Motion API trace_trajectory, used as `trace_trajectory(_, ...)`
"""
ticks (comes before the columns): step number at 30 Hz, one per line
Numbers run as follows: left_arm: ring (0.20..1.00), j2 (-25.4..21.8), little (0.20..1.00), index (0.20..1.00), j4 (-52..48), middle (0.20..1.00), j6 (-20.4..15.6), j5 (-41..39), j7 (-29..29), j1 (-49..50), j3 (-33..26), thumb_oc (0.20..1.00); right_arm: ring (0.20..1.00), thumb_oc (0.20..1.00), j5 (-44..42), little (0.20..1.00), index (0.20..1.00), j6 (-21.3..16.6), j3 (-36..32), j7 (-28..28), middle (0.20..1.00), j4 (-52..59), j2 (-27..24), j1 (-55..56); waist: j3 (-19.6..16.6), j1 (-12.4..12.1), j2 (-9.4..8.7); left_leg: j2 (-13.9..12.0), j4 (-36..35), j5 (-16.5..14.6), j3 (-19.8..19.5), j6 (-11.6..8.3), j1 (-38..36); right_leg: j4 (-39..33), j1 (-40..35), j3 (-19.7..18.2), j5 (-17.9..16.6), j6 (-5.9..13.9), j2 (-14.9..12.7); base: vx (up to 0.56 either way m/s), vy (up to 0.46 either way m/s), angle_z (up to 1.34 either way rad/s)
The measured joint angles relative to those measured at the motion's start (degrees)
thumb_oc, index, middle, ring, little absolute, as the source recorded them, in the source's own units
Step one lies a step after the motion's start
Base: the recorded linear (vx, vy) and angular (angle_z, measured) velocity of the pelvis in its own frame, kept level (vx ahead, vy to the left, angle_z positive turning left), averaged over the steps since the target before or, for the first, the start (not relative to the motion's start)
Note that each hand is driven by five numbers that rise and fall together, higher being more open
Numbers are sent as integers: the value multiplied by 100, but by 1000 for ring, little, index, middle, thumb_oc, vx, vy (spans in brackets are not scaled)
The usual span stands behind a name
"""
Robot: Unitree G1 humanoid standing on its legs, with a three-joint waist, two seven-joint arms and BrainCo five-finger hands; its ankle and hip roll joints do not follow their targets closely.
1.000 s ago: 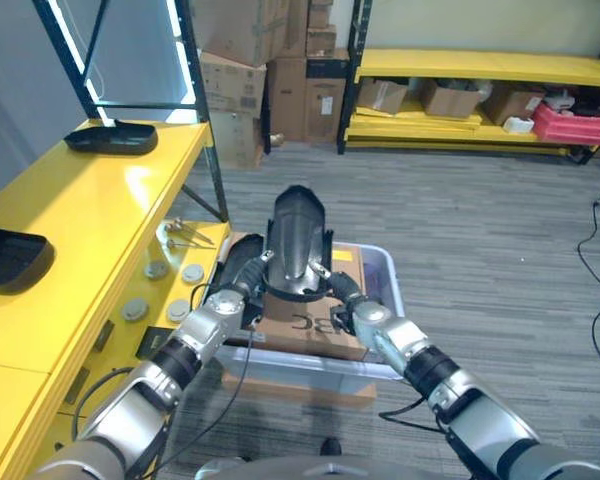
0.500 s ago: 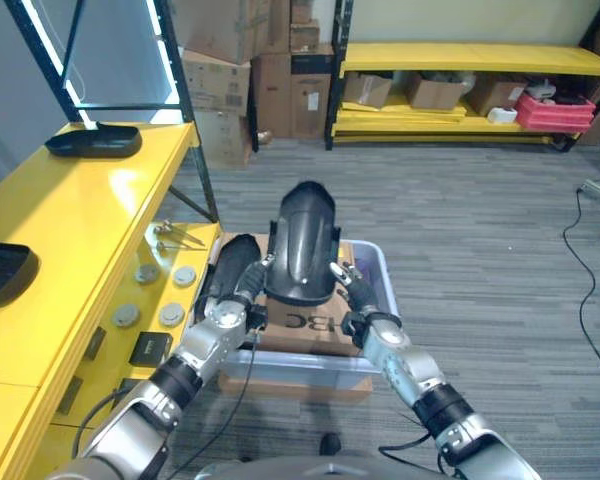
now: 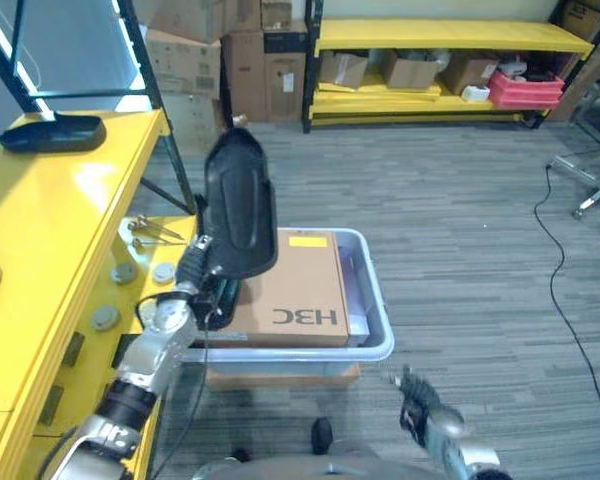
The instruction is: Move parts from the plastic box to the shelf.
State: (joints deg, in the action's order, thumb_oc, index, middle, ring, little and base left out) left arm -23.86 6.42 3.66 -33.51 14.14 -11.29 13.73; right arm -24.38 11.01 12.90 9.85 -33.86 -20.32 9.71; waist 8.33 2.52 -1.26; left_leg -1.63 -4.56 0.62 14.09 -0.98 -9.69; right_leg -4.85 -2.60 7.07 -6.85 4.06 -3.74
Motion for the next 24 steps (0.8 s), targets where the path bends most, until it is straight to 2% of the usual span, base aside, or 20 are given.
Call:
trace_trajectory(2,200,-96,200,200,-78,200,-110,0,-2,-19,-69,200,1000,1000,15,1000,1000,-74,-6,-136,1000,-470,64,201,13,0,36,12,-33,-35,-187,48,134,157,61,-28,2,22,34,-78,-148,31)
trace_trajectory(4,200,-103,200,200,-77,200,-220,-3,-34,-116,-45,200,1000,1000,40,1000,1000,-139,-3,-211,1000,-787,99,482,25,151,62,20,-31,97,-647,10,342,225,66,-109,109,56,72,-63,-193,98)
trace_trajectory(6,200,-106,200,200,-89,200,-282,-3,-58,-153,-26,200,1000,1000,240,1000,1000,-248,47,-264,1000,-1244,155,555,27,113,58,10,1,209,-1002,-36,491,176,31,-143,163,16,101,-48,-186,97)
trace_trajectory(10,200,-136,200,200,-147,200,-304,-5,49,-12,-147,200,1000,1000,359,1000,1000,-481,126,-365,1000,-1963,160,373,87,-177,128,-104,3,317,-1299,-148,545,14,-174,131,172,0,207,-29,-145,46)
trace_trajectory(14,200,-192,200,200,-507,200,-375,14,156,468,-741,200,1000,1000,619,1000,1000,-621,101,-445,1000,-2296,149,161,211,-545,294,-242,-34,409,-1615,-346,670,19,-285,453,284,-116,368,-64,-75,53)
trace_trajectory(15,200,-193,200,200,-609,200,-376,41,154,549,-884,200,1000,1000,733,1000,1000,-642,119,-440,1000,-2272,192,217,233,-558,313,-277,-12,275,-1545,-462,787,15,-319,797,246,-191,323,-56,-15,135)
trace_trajectory(16,200,-181,200,200,-591,200,-376,66,87,497,-951,200,1000,1000,883,1000,1000,-662,115,-437,1000,-2230,256,293,239,-518,279,-416,120,-84,-943,-447,1005,19,-351,1328,321,-223,224,12,14,208)
trace_trajectory(17,200,-201,200,200,-626,200,-390,91,39,486,-957,200,1000,1000,974,1000,1000,-670,101,-437,1000,-2230,303,484,251,-502,211,-472,250,-231,-329,-322,1126,3,-351,1694,446,-305,53,6,51,235)
trace_trajectory(18,200,-220,200,200,-666,200,-409,123,47,523,-967,200,1000,1000,1130,1000,1000,-643,108,-430,1000,-2209,277,481,278,-540,232,-483,478,-151,361,-279,1204,-17,-424,2035,503,-301,-100,4,129,238)
trace_trajectory(19,200,-224,200,200,-687,200,-411,130,87,634,-1067,200,1000,1000,1337,1000,1000,-543,187,-382,1000,-2144,195,463,295,-576,227,-338,720,-106,1176,-225,1147,-8,-577,2276,587,-238,-233,-35,181,200)
trace_trajectory(21,200,-207,200,200,-851,200,-443,249,222,756,-1178,200,1000,1000,1523,1000,1000,-499,194,-337,1000,-2062,-10,342,211,-614,453,-108,584,-57,1202,-136,938,234,-521,2165,739,-139,-208,26,156,105)
trace_trajectory(22,200,-221,200,200,-1015,200,-506,291,286,894,-1320,200,1000,1000,1615,1000,1000,-443,153,-341,1000,-2098,-136,43,139,-773,681,-15,275,110,990,195,777,559,-381,2044,860,-97,-177,86,99,6)
trace_trajectory(23,200,-257,200,200,-1017,200,-586,335,320,926,-1412,200,1000,1000,1755,1000,1000,-390,242,-343,1000,-2127,-133,-201,132,-819,669,42,250,204,905,301,722,878,-244,1841,988,27,-188,144,103,14)
trace_trajectory(24,200,-286,200,200,-1019,200,-605,351,336,912,-1421,200,1000,1000,1819,1000,1000,-394,255,-346,1000,-2062,-85,-271,122,-776,614,105,287,237,796,350,736,1039,-182,1675,1108,56,-219,176,113,51)
